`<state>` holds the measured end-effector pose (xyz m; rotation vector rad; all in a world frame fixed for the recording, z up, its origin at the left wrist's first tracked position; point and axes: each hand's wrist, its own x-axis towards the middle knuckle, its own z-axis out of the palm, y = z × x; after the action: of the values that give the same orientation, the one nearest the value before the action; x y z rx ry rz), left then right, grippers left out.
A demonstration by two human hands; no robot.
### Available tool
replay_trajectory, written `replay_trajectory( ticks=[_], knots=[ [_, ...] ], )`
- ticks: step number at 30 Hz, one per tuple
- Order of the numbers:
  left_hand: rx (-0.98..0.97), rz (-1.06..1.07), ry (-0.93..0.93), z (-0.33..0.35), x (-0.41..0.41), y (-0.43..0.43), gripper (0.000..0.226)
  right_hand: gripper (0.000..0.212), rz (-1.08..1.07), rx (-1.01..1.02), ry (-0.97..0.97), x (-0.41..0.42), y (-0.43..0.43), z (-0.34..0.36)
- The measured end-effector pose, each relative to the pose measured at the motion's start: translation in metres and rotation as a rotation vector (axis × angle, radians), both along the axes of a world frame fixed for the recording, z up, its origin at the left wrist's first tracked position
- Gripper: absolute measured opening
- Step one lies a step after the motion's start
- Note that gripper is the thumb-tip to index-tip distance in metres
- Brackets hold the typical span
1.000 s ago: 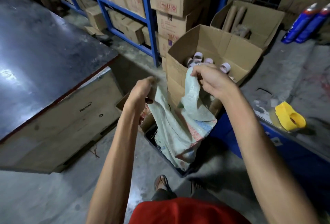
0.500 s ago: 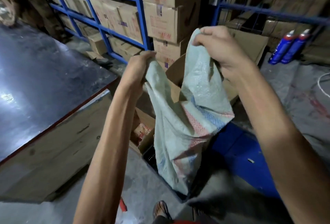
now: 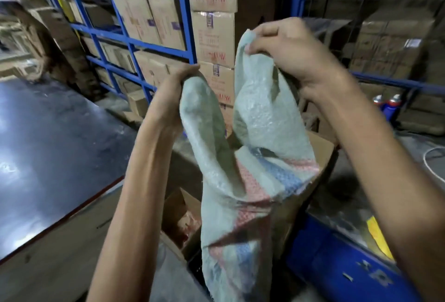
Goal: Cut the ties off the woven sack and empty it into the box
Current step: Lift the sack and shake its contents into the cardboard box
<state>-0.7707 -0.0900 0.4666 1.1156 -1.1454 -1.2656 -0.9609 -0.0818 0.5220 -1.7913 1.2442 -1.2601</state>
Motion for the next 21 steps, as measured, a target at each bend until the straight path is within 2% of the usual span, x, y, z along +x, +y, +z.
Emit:
replay_trajectory(
  ticks=[2,3,5,7,8,9,12,14,17,19,21],
  knots=[
    [-0.055,0.036,0.0,0.025,0.004,-0.006,0.037,0.011,-0.015,-0.085,-0.098,0.0,-0.01,0.025],
    [-0.03,0.058,0.001,0.033,0.006,-0.009,0.039,0.012,-0.027,-0.06,-0.072,0.005,-0.016,0.035],
    [-0.001,0.043,-0.007,0.048,0.005,-0.008,0.056,0.015,-0.002,0.038,0.094,0.018,-0.022,0.044],
    [-0.014,-0.101,-0.044,0.053,0.004,-0.005,0.074,0.01,0.04,0.056,0.224,0.024,-0.031,0.044],
    [-0.011,-0.191,-0.085,0.056,0.002,-0.004,0.074,0.012,0.059,0.063,0.231,0.024,-0.033,0.045],
    [-0.019,-0.254,-0.138,0.056,0.0,-0.002,0.067,0.013,0.083,0.075,0.201,0.024,-0.035,0.044],
    [-0.128,-0.274,-0.271,0.048,-0.003,-0.012,0.034,0.011,0.135,0.139,0.052,0.029,-0.042,0.045],
    [-0.167,-0.209,-0.358,0.041,-0.005,-0.022,0.029,0.01,0.143,0.225,-0.028,0.028,-0.05,0.041],
    [-0.194,-0.101,-0.364,0.031,-0.014,-0.031,0.015,0.011,0.228,0.331,-0.166,0.021,-0.059,0.03],
    [-0.171,-0.02,-0.349,0.024,-0.02,-0.041,0.016,0.02,0.347,0.427,-0.286,0.012,-0.065,0.02],
    [-0.148,0.047,-0.333,0.018,-0.026,-0.052,0.024,0.03,0.348,0.394,-0.302,0.003,-0.071,0.008]
  ],
)
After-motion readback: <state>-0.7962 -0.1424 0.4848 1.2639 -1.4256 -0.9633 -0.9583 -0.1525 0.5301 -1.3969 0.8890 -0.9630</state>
